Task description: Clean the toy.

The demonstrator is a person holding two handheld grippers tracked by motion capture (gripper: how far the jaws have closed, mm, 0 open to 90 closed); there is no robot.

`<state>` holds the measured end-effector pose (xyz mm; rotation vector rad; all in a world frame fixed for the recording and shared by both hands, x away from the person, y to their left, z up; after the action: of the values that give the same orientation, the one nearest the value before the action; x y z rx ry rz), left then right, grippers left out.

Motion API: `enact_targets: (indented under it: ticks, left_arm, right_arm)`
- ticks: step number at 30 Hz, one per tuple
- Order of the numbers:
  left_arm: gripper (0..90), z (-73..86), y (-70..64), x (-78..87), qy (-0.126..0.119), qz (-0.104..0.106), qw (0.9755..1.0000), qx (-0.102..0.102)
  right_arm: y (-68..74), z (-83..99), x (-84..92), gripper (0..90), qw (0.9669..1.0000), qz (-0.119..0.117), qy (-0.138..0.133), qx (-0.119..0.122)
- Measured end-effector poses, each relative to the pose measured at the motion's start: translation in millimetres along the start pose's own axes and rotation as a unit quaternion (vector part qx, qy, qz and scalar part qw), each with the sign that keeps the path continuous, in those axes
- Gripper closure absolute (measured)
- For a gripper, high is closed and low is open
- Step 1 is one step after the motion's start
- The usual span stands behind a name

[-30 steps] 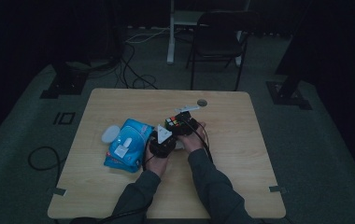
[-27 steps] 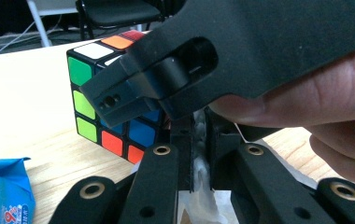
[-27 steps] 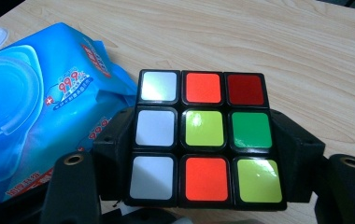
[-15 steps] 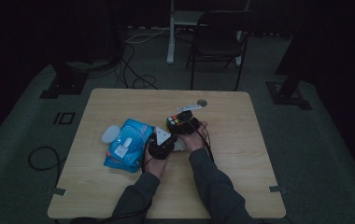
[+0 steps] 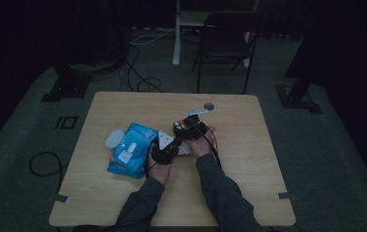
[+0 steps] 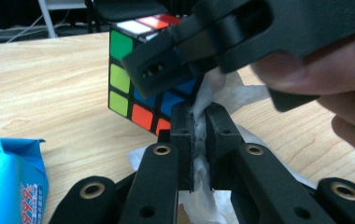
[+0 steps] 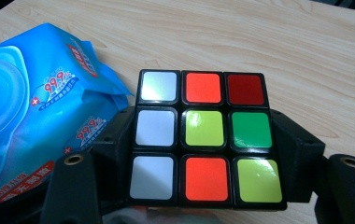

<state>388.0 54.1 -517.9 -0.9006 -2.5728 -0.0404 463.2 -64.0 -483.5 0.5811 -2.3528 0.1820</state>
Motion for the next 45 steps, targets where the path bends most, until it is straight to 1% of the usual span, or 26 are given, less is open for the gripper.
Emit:
enact_targets:
  ticks: [1, 3, 5, 8, 12, 18, 21, 25, 29, 35, 39, 41, 43, 45]
  left_arm:
    - [84.3, -0.7, -1.0, 0.0, -0.004, 0.002, 1.0000, 0.002]
    - [84.3, -1.6, -3.5, -0.2, -0.007, 0.007, 0.9999, -0.003]
    - [84.3, -1.6, -5.6, -1.4, -0.002, 0.010, 0.9999, -0.011]
    - [84.3, 0.7, -5.5, -3.0, 0.005, 0.007, 0.9999, -0.014]
    - [84.3, 5.1, -0.8, -1.1, 0.013, 0.000, 0.9998, -0.014]
    - [84.3, 7.1, 10.1, 9.8, 0.002, -0.011, 0.9999, -0.001]
    - [84.3, 7.4, 16.1, 12.6, 0.002, -0.021, 0.9998, 0.008]
    - [84.3, 7.5, 23.5, 16.0, 0.000, -0.031, 0.9994, 0.017]
    - [84.2, 5.2, 29.2, 18.6, -0.004, -0.039, 0.9990, 0.022]
    - [83.9, -2.2, 33.0, 18.9, -0.011, -0.045, 0.9987, 0.021]
    - [83.7, -5.0, 34.9, 17.4, -0.011, -0.048, 0.9986, 0.021]
    - [83.5, -7.2, 36.4, 16.8, -0.013, -0.054, 0.9983, 0.019]
    - [83.4, -8.9, 37.6, 16.7, -0.016, -0.062, 0.9978, 0.018]
    - [83.3, -10.7, 39.4, 17.7, -0.022, -0.071, 0.9970, 0.023]
  right_arm:
    - [-0.2, 0.3, -0.3, 33.9, 1.0000, 0.000, 0.000, 0.000]
    - [-0.6, 1.1, -1.2, 33.9, 1.0000, -0.001, 0.002, -0.002]
    - [-0.1, 1.9, -1.8, 33.9, 1.0000, -0.002, 0.003, -0.001]
    - [0.3, 1.5, -1.1, 33.9, 1.0000, -0.003, 0.000, -0.002]
    - [-3.0, 0.3, 2.0, 33.9, 1.0000, -0.002, -0.004, -0.004]
    - [-10.3, 2.7, 5.4, 33.9, 1.0000, -0.001, -0.005, -0.008]
    - [-11.6, 5.5, 5.2, 33.9, 0.9999, -0.003, -0.003, -0.012]
    - [-13.4, 9.5, 4.9, 33.9, 0.9999, -0.005, -0.002, -0.012]
    - [-14.4, 13.0, 7.7, 33.9, 0.9999, -0.011, -0.002, -0.013]
    - [-10.9, 20.6, 9.5, 33.9, 0.9998, -0.018, 0.001, -0.004]
    - [-6.4, 23.7, 8.6, 33.9, 0.9997, -0.026, 0.004, 0.001]
    - [-2.2, 25.0, 8.5, 33.9, 0.9995, -0.030, 0.004, 0.009]
    - [0.3, 25.3, 9.0, 33.9, 0.9994, -0.033, 0.004, 0.012]
    - [3.0, 25.6, 9.5, 33.9, 0.9992, -0.036, 0.004, 0.017]
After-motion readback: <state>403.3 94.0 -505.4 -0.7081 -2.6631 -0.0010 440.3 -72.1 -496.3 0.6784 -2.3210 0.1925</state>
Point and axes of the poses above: each handheld gripper's, and its own axes: x roughly backward along the jaws, z roughly out of its underside, y roughly to its left, the point moved 2 cm from there along -x, roughly forward along the jaws, and after that the axes turned 6 degrees about z, right-handed, at the moved point
